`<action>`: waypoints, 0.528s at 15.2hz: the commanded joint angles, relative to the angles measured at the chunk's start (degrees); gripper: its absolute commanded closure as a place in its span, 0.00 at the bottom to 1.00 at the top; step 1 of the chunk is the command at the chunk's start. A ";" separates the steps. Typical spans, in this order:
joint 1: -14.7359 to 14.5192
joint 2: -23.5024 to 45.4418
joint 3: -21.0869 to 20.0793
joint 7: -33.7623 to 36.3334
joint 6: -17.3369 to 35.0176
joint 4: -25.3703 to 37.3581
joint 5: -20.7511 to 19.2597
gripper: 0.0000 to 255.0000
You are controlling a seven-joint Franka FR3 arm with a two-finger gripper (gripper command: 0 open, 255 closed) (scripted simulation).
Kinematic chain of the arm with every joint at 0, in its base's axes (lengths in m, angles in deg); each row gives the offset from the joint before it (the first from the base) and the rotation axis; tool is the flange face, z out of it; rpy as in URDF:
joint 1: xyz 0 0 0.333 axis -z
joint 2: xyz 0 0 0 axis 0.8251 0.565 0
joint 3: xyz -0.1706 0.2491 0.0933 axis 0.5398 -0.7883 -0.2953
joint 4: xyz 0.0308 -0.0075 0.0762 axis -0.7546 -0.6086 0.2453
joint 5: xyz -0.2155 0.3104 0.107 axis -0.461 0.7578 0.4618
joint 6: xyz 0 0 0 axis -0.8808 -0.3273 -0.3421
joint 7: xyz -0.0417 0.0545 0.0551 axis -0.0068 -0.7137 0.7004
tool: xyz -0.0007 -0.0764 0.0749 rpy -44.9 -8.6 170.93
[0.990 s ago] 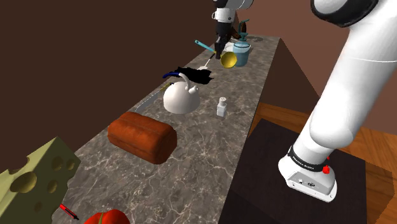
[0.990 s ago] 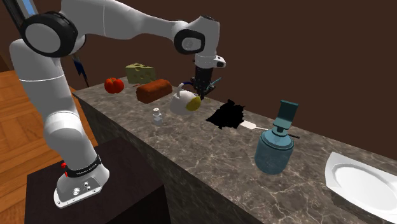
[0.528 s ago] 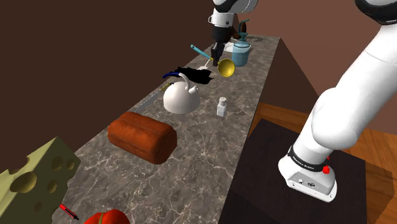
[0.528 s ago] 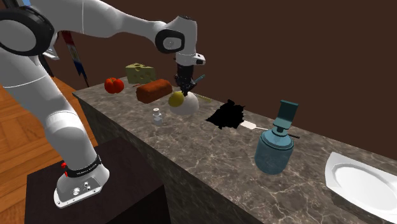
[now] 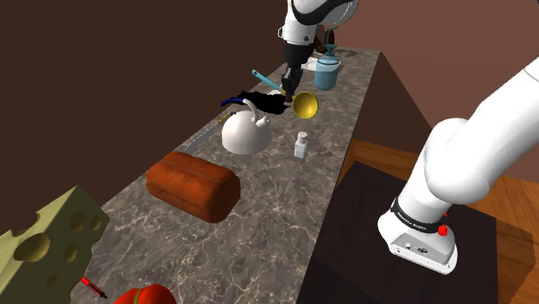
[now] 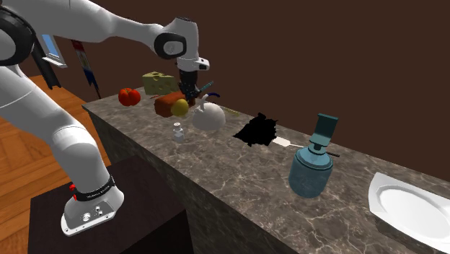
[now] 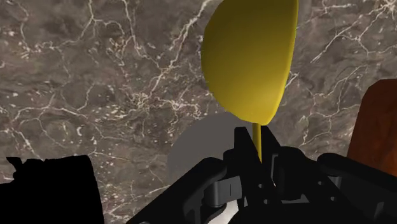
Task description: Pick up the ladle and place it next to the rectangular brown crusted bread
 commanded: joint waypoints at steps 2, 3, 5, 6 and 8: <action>-1.42 -3.08 -2.89 4.13 1.07 -3.59 0.50 1.00; -1.91 -4.02 -3.88 5.48 1.24 -4.51 0.74 1.00; -2.93 -5.73 -5.89 8.19 1.56 -6.17 1.35 1.00; -3.45 -6.50 -6.92 9.54 1.72 -6.90 1.70 1.00; -4.54 -7.86 -9.01 12.26 2.02 -8.17 2.48 1.00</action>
